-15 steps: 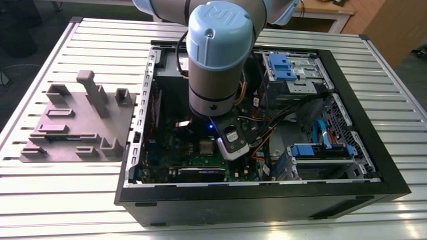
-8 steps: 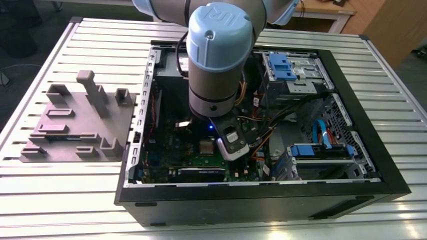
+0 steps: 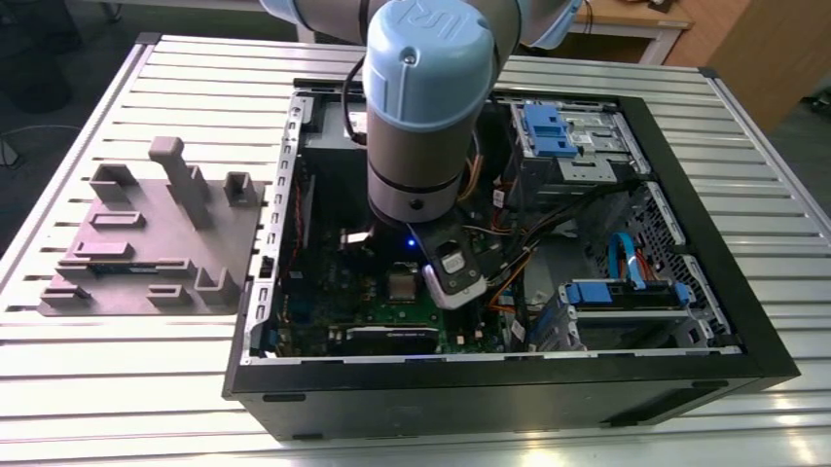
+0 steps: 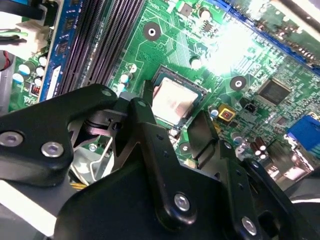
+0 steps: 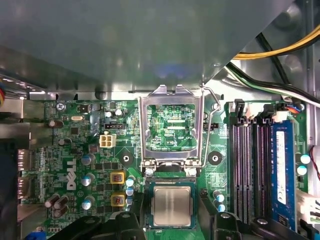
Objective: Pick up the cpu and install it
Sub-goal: 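Place the cpu into insertion slot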
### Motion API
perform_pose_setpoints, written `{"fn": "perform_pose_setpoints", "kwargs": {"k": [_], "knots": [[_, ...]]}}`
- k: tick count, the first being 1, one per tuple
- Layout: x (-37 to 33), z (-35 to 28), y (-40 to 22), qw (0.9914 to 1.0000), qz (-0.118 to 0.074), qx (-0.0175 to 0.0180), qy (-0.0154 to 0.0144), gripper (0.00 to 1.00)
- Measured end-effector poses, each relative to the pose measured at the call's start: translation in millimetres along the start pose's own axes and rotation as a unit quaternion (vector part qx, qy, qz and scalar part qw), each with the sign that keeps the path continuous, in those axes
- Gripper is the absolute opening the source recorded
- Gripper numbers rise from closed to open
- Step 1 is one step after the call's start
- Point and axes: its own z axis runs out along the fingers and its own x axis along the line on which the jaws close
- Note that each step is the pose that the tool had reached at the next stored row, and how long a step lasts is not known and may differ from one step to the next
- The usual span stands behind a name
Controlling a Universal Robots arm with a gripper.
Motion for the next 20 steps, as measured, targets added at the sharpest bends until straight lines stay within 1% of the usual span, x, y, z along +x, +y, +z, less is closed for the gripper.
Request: {"fn": "perform_pose_setpoints", "kwargs": {"k": [5,7,9,10,12,13,15,16,17,20], "knots": [[0.0,-1.0,0.0,1.0,0.0,-0.0001,0.0,0.55],[0.0,-1.2,0.1,1.0,0.0,-0.0001,0.0,0.53],[0.0,-2.0,0.1,1.0,0.0,0.0001,0.0001,0.4],[0.0,-2.2,0.1,1.0,0.0,0.0,0.0,0.4],[0.0,-2.2,0.1,1.0,0.0,-0.0001,0.0,0.29],[0.0,-2.3,0.1,1.0,0.0,-0.0001,0.0,0.29],[0.0,-2.4,0.1,1.0,0.0,-0.0001,0.0,0.17],[0.0,-2.5,0.1,1.0,0.0,0.0,0.0,0.17],[0.0,-2.4,0.1,1.0,0.0,-0.0001,0.0,0.11],[0.0,-2.6,0.1,1.0,0.0,-0.0001,0.0,0.1]]}}
